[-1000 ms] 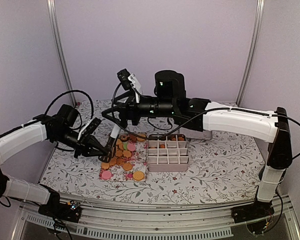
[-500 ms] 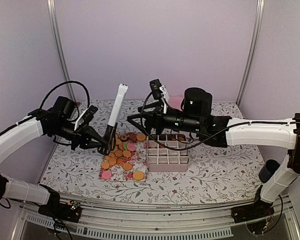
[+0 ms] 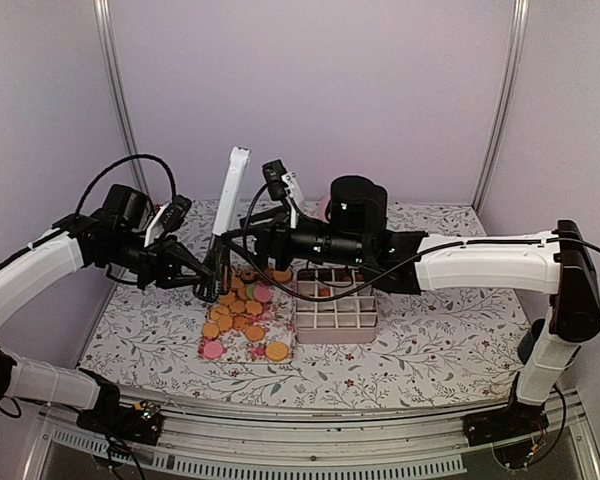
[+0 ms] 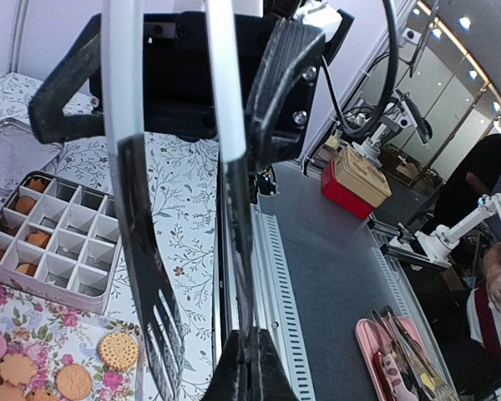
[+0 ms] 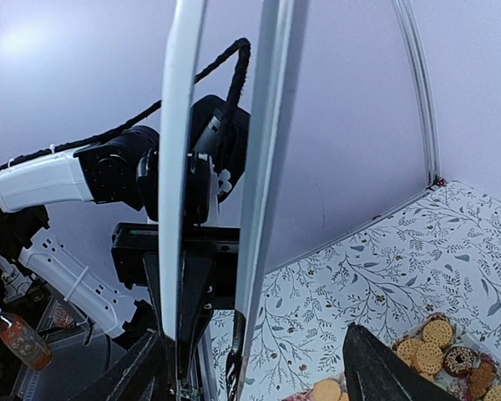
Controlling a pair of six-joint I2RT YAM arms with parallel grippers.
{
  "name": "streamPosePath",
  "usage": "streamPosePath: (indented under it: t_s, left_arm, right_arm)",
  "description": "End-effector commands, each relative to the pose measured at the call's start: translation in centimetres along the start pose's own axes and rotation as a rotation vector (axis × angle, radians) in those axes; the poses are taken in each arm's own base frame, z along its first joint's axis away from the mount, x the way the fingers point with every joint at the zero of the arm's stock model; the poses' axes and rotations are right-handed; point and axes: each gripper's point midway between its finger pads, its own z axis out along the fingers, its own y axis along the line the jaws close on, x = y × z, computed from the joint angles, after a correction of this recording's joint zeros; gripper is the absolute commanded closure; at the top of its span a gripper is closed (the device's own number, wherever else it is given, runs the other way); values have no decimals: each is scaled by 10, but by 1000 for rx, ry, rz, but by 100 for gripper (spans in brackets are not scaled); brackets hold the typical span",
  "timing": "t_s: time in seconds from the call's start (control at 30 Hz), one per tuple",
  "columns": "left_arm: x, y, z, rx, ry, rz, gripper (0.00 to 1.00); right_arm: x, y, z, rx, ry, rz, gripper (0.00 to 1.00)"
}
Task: Pack the cookies
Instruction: Pass from the right arm to the left, then adjust the clamp.
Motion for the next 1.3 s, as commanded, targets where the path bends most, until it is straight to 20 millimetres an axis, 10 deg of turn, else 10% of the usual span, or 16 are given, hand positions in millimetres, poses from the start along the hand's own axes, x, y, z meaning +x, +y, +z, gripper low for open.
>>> streamPosePath:
  t_s: [0.0,0.23,0.77,1.27]
  left_arm:
    - [-16,-13,-4,32,-35,45,100]
    - [-19,-18,-4,44,-42,48,100]
    - [-23,-18,-5,41,-44,50,100]
    - [-23,-17,-5,31,-39,52,100]
  right_arm:
    - [-14,-2,15,19,-44,-7,29]
    - [-17,-10,29,49,-50,-15,46]
    - [-14,5,-19,-68,-60,31,34]
    - [-18,6,11,-114,-35,19,37]
